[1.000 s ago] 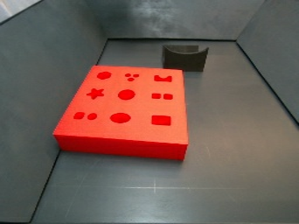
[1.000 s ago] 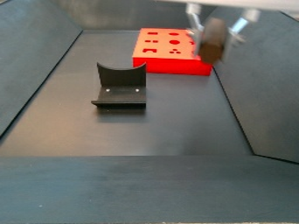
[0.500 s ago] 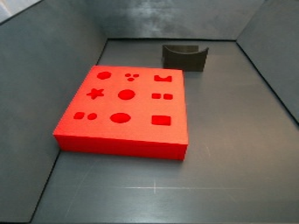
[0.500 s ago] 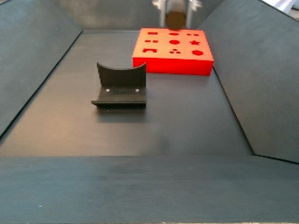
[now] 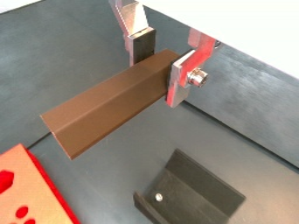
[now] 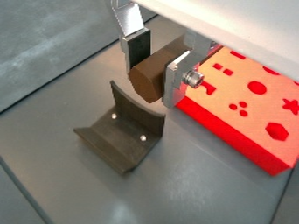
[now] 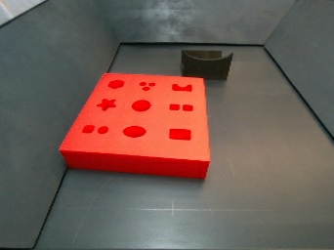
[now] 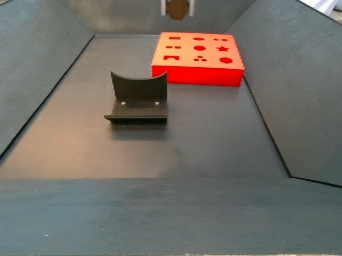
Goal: Pick up the hexagon object. Move up. Place the hexagon object on the fixture. Regrasp the hexagon object. Move to above the board. Insert the hexagon object.
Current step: Place the hexagon object on the fixture.
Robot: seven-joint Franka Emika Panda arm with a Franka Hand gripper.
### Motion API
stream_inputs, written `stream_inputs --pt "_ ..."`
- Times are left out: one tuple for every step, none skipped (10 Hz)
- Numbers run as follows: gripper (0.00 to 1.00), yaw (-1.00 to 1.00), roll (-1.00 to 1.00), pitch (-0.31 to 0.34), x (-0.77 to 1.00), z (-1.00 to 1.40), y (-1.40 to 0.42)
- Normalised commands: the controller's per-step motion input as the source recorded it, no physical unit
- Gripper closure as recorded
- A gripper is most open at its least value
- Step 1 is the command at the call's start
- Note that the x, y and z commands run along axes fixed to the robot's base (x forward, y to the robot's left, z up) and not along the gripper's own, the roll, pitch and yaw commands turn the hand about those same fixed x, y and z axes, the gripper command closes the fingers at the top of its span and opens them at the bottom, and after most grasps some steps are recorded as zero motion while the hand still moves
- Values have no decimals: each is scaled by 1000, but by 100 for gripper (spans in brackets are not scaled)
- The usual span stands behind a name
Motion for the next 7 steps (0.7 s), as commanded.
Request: stream_inputs --pt "100 31 60 158 1000 58 -184" --pt "100 32 60 159 1000 54 -160" --pt "100 31 59 158 1000 42 -112" --pt "100 225 -1000 69 869 -556 406" --pt "100 224 -1000 70 811 -559 424" --pt "100 171 -1000 57 728 -327 283" --pt "100 156 -1000 60 681 -202 180"
